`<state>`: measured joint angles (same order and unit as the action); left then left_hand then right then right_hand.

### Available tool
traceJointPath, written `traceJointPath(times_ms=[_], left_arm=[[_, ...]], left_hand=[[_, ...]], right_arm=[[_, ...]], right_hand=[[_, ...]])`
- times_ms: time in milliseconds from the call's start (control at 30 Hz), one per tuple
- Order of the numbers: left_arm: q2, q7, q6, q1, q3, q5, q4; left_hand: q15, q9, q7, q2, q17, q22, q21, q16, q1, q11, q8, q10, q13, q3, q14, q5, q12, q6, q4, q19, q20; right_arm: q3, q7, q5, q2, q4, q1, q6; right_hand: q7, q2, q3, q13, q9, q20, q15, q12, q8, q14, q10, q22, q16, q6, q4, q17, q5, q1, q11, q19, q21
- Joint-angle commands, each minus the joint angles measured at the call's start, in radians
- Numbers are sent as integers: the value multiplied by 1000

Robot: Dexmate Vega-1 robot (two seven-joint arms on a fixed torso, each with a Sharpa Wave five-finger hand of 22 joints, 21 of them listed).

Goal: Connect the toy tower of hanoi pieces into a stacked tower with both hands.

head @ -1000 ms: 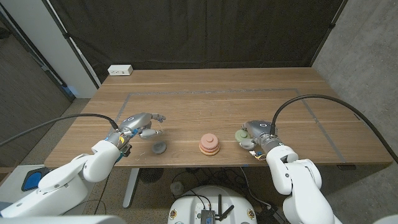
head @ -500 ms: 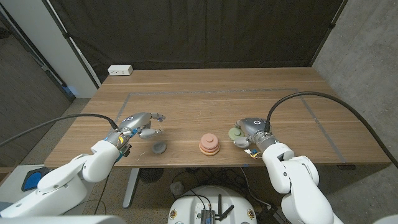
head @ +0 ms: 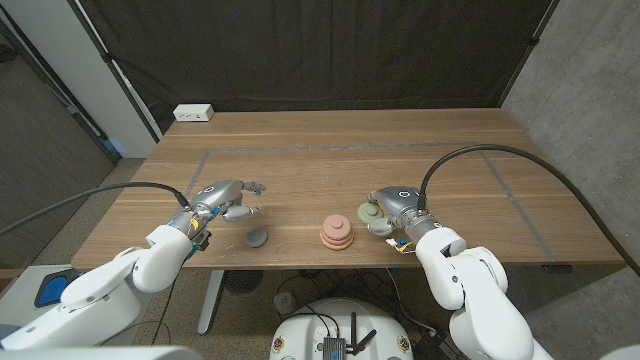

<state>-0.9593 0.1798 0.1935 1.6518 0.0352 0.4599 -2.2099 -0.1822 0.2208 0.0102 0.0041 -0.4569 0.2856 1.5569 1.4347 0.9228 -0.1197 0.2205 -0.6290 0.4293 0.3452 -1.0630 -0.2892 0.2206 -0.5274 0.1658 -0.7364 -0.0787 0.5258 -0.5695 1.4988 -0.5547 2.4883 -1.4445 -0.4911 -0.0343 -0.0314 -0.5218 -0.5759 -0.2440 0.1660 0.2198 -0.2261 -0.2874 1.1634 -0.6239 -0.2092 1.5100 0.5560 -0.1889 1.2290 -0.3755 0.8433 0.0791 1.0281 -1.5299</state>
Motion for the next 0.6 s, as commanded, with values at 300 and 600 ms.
traceJointPath(times_ms=[300, 600], left_arm=[[6, 0, -9, -4, 1, 0, 5], [9, 3, -9, 0, 1, 0, 6]], left_hand=[[-37, 5, 3, 3, -2, 2, -3, -1, 0, -3, -4, -8, 2, 8, -9, -1, -4, -8, -2, -7, -129], [-37, 5, 1, 3, -4, 3, -2, 1, -1, -4, -5, -11, 3, 10, -11, -1, -4, -9, -2, -6, -129]], right_arm=[[44, -12, -41, -15, -13, 77, 63], [64, -26, -67, -21, -26, 117, 86]], right_hand=[[-8, 56, -33, -41, -4, 55, -2, -4, -4, 11, -51, -2, 9, 15, 23, 1, -6, 62, 38, 11, 3], [-7, 56, -36, -45, -4, 55, -2, -2, -4, 11, -50, -1, 11, 17, 24, 1, -8, 63, 37, 10, 6]])
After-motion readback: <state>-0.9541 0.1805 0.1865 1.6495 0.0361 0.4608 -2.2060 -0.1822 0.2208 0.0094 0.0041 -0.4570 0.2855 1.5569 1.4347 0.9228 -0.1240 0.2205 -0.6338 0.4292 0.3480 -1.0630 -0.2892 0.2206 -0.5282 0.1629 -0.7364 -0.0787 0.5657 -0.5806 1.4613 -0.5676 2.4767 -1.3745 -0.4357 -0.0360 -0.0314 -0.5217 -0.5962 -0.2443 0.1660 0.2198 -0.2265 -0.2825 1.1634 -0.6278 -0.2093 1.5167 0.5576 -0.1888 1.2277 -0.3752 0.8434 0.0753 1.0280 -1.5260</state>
